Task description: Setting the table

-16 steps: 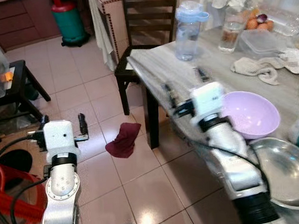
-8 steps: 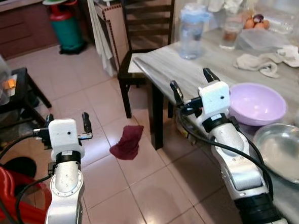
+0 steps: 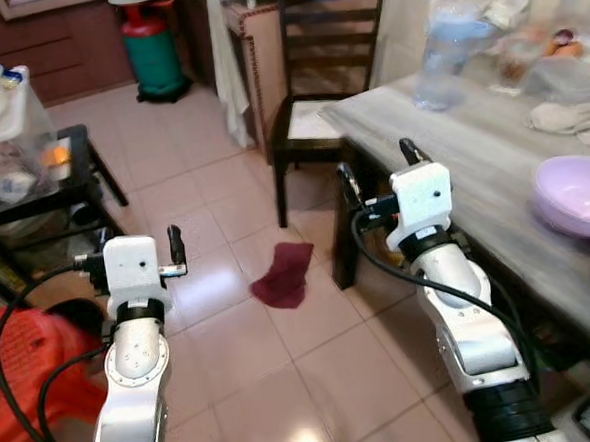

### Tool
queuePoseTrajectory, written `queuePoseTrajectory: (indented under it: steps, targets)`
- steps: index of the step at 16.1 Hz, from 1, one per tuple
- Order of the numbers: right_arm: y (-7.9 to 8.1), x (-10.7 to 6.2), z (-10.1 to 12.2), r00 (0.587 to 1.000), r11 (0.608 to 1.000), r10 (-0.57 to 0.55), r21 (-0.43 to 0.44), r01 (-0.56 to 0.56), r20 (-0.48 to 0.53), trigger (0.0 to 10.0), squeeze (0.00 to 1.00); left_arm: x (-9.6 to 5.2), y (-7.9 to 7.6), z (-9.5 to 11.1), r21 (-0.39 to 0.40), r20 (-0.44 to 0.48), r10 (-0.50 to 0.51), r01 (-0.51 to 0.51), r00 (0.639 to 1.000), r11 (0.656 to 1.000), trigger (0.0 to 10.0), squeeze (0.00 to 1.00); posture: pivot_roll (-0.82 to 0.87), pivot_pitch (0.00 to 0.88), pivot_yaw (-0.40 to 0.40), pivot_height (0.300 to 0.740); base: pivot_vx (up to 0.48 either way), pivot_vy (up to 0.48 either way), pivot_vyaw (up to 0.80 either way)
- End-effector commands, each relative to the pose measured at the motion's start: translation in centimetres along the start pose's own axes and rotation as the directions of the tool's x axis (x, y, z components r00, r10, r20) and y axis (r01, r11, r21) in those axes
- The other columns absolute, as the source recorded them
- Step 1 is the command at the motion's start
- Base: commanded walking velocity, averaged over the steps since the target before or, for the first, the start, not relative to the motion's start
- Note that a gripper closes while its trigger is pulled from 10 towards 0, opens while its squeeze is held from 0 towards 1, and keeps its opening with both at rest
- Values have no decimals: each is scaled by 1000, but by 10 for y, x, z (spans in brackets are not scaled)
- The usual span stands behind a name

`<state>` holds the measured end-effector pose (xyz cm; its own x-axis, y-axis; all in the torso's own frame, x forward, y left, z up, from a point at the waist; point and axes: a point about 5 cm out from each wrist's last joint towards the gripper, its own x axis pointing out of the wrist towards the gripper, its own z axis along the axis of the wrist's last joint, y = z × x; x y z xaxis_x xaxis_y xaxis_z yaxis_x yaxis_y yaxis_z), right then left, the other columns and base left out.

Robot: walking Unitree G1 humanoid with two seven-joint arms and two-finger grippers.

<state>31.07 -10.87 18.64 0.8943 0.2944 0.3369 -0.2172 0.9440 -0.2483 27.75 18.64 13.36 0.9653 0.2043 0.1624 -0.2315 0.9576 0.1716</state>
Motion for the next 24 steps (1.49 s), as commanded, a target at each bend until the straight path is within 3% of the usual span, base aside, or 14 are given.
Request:
queuePoseTrajectory:
  steps: [1, 6, 9, 14, 15, 17, 19, 20, 22, 23, 24]
  targets:
    - [9, 4, 6, 999, 999, 29, 12, -30, 30, 10000, 0, -1, 9, -7, 17, -26, 20, -20, 999, 1000, 10000, 0, -17, 86, 18, 740, 0, 480, 800]
    - [10, 4, 5, 999, 999, 30, 19, -31, 33, 10000, 0, -1, 7, -9, 19, -30, 16, -15, 999, 1000, 10000, 0, -17, 80, 18, 740, 0, 480, 781]
    - [9, 4, 2, 1000, 999, 24, 22, -24, 20, 10000, 0, -3, 4, -15, 47, -35, -1, 3, 999, 999, 10000, 0, -16, 82, 12, 740, 0, 0, 0]
    - [3, 2, -20, 997, 998, -16, 60, 21, -69, 10000, 0, -8, 6, -53, 72, -165, 0, 12, 986, 997, 10000, 0, -16, 80, 4, 740, 0, 0, 0]
    - [-3, 1, -32, 992, 995, -47, 79, 57, -120, 10000, 0, -11, 8, -70, 80, -223, 14, 4, 975, 997, 10000, 0, -18, 74, -1, 740, 0, 0, 0]
    - [-9, 0, -45, 982, 993, -72, 85, 88, -173, 10000, 0, -13, 7, -83, 85, -267, 6, 17, 964, 996, 10000, 0, -22, 62, -4, 740, 0, 0, 0]
    - [-9, -3, -70, 953, 987, -78, 111, 115, -293, 10000, 0, -18, 2, -105, 100, -346, -32, 70, 938, 993, 10000, 0, -29, 52, -4, 740, 0, 0, 0]
    - [-6, -11, -93, 914, 983, -73, 126, 134, -400, 10000, 0, -24, -4, -121, 101, -421, -72, 126, 904, 987, 10000, 0, -35, 40, -5, 740, 0, 0, 0]
    - [-3, -17, -105, 891, 984, -62, 124, 131, -450, 10000, 0, -29, -10, -130, 87, -470, -112, 172, 876, 981, 10000, 0, -35, 40, -5, 740, 0, 0, 0]
    - [4, -28, -122, 845, 980, -36, 148, 135, -533, 10000, 0, -38, -16, -143, 57, -545, -152, 217, 825, 975, 10000, 0, -39, 24, -7, 740, 0, 0, 0]
    - [12, -49, -143, 773, 978, 2, 162, 131, -635, 10000, 0, -50, -22, -155, 25, -617, -183, 252, 765, 967, 10000, 0, -44, 5, -6, 740, 0, 0, 0]
